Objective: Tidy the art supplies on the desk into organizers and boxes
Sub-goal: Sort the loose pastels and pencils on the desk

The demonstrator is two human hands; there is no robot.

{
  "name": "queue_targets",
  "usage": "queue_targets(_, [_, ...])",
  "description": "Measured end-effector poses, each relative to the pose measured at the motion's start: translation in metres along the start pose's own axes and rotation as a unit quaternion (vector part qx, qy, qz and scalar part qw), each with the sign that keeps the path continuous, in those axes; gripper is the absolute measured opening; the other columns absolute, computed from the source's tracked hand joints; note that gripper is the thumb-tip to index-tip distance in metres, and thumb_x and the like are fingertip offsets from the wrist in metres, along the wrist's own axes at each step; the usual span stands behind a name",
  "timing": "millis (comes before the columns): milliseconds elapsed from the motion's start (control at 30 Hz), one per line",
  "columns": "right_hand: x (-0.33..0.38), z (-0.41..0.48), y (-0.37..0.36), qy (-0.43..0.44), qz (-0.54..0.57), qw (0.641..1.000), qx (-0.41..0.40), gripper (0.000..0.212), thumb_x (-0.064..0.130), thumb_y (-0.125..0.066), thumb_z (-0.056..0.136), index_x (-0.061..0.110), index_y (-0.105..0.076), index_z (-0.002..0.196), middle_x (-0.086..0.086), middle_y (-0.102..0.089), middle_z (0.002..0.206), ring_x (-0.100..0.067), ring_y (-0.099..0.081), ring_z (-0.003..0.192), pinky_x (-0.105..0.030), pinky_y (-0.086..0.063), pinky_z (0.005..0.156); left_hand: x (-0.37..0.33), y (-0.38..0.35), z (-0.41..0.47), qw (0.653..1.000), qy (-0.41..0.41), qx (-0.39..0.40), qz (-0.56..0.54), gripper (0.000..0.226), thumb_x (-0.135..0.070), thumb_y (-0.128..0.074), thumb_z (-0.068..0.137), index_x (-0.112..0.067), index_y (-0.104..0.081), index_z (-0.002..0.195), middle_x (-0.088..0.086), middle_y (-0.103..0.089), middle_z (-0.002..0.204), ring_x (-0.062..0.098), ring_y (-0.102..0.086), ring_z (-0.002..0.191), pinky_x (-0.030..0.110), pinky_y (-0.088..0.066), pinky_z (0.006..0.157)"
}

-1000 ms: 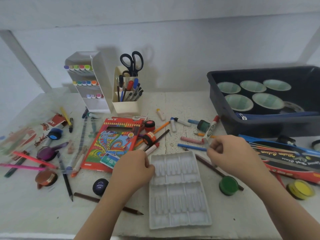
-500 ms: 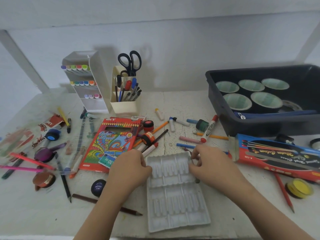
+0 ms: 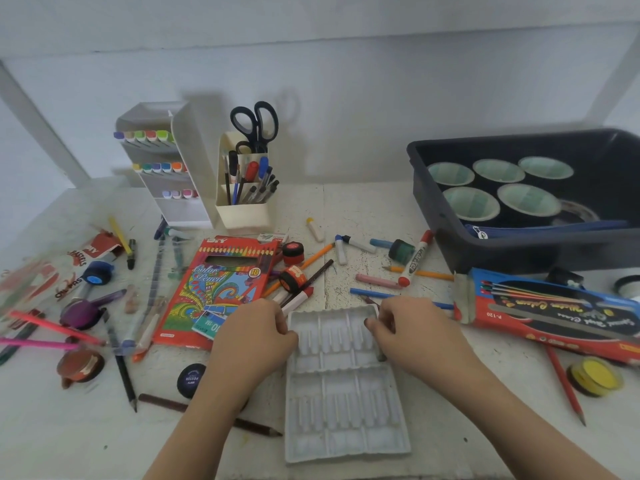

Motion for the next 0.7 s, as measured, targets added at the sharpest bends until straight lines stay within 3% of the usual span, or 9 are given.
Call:
queue_targets(200, [-0.003,0.004,-0.003,-0.026,0.024,0.999,0.038,0.025,0.035,-0.057,0.088,0.015,-0.056,0.074,0.003,-0.056,0.071,-0.011,-0.052,0.066,-0.024,-0.038,0.054,0.0,0.001,0.0,1.0,0.002,0.004,-0.011,0.01,-0.027,-0.064,0.078,-0.022,-0.057,0.072,-0.009,-0.056,0.075,0.007,-0.054,0.072,0.023,-0.036,0.054])
queue_targets(533, [-0.014,0.012,-0.008,-0.078,0.033,0.988,0.126,0.046,0.047,-0.063,0.084,0.016,-0.042,0.058,-0.001,-0.043,0.06,-0.015,-0.041,0.055,-0.027,-0.028,0.049,0.002,-0.001,0.0,0.999,0.009,0.016,-0.026,0.009,-0.027,-0.064,0.078,-0.021,-0.058,0.073,-0.006,-0.058,0.075,0.007,-0.055,0.072,0.023,-0.043,0.058])
queue_targets(633, [-0.01,0.02,0.006,-0.046,0.005,0.995,0.089,0.045,0.049,-0.056,0.088,0.013,-0.049,0.061,0.011,-0.047,0.055,-0.006,-0.043,0.049,-0.021,-0.028,0.046,0.001,0.0,-0.001,1.0,0.001,0.008,-0.021,0.014,-0.032,-0.062,0.081,-0.022,-0.057,0.072,-0.008,-0.056,0.073,0.005,-0.053,0.07,0.021,-0.037,0.053])
queue_targets(700, [-0.004,0.032,0.021,-0.012,-0.025,0.999,0.032,0.043,0.049,-0.052,0.089,0.011,-0.056,0.07,0.013,-0.054,0.063,-0.003,-0.048,0.054,-0.021,-0.034,0.049,0.0,0.003,-0.001,0.999,-0.005,-0.015,-0.033,0.021,-0.038,-0.06,0.085,-0.022,-0.056,0.071,-0.008,-0.056,0.072,0.005,-0.052,0.069,0.022,-0.034,0.053])
Point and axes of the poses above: each hand's wrist, its own z-axis towards the middle knuckle, its own y-axis out of the back of the hand, x = y × z, the point moved 4 cm from there along z, towards the middle knuckle
